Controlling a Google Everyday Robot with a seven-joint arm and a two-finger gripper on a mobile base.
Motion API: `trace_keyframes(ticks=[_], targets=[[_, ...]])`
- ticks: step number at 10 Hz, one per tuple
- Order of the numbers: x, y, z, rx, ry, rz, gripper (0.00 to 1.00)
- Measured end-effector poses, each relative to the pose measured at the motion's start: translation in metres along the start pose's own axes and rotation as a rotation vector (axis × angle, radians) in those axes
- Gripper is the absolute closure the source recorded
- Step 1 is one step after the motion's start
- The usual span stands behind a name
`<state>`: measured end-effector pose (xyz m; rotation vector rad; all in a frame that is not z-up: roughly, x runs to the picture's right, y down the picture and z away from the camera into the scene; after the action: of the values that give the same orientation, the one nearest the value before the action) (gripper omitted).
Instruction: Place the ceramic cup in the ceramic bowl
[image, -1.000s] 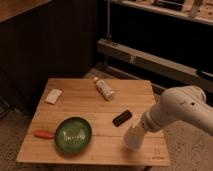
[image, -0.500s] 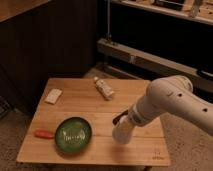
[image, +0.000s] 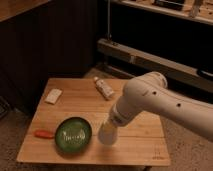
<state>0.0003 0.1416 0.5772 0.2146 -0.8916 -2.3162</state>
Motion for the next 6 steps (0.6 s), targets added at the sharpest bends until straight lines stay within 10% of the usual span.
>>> trace_keyframes(ticks=[6], targets=[[0.042,-0.02,0.016,0.009,-0.007,-0.093,0.97]])
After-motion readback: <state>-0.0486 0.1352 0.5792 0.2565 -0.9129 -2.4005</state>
